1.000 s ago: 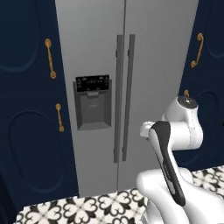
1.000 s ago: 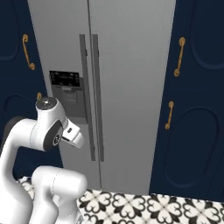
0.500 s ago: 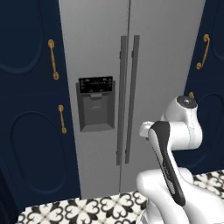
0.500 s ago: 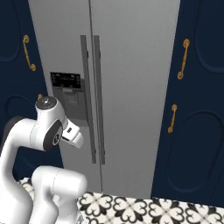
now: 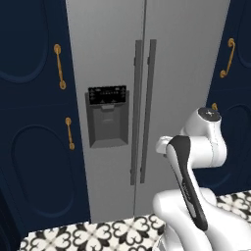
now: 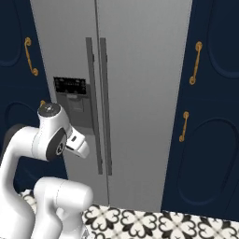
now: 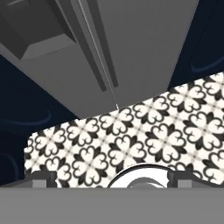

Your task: Grab a lemon wedge from the fridge and one ice cube from the ice bowl, and put them in the glass of lemonade.

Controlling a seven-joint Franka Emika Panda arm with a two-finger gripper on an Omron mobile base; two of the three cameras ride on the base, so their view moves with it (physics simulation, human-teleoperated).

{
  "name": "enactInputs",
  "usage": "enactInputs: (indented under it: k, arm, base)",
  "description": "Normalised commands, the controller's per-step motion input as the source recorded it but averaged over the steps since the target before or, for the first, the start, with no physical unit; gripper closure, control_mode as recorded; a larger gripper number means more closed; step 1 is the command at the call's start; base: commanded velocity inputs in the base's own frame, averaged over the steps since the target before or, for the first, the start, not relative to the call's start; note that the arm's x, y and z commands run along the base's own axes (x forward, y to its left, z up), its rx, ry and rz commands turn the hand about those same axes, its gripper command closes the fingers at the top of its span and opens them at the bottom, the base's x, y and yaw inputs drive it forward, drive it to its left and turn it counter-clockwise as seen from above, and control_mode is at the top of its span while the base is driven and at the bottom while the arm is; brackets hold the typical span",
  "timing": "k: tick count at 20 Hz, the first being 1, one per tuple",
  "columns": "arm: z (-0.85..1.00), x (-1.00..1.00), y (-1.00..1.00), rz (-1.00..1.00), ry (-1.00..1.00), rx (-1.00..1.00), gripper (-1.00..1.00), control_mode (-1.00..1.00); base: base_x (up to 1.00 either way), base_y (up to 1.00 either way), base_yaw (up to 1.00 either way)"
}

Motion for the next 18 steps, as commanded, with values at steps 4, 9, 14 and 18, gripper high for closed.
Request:
enactInputs:
  k: [4, 9, 14, 18]
  arm:
    - [-0.01, 0.59, 0.00, 0.00, 0.00, 0.00, -1.00, -1.00]
    - [-0.06, 1.00, -0.12, -0.01, 0.00, 0.01, -1.00, -1.00]
    - [0.53, 0.46, -0.03, -0.02, -0.20, -0.09, -1.00, -1.00]
    - [1.00, -0.02, 0.23, -0.09, -0.53, -0.17, -1.00, -1.00]
  base:
    - [0.00, 0.00, 0.00]
    - [0.00, 0.00, 0.00]
    - [0.00, 0.00, 0.00]
    - [0.00, 0.00, 0.00]
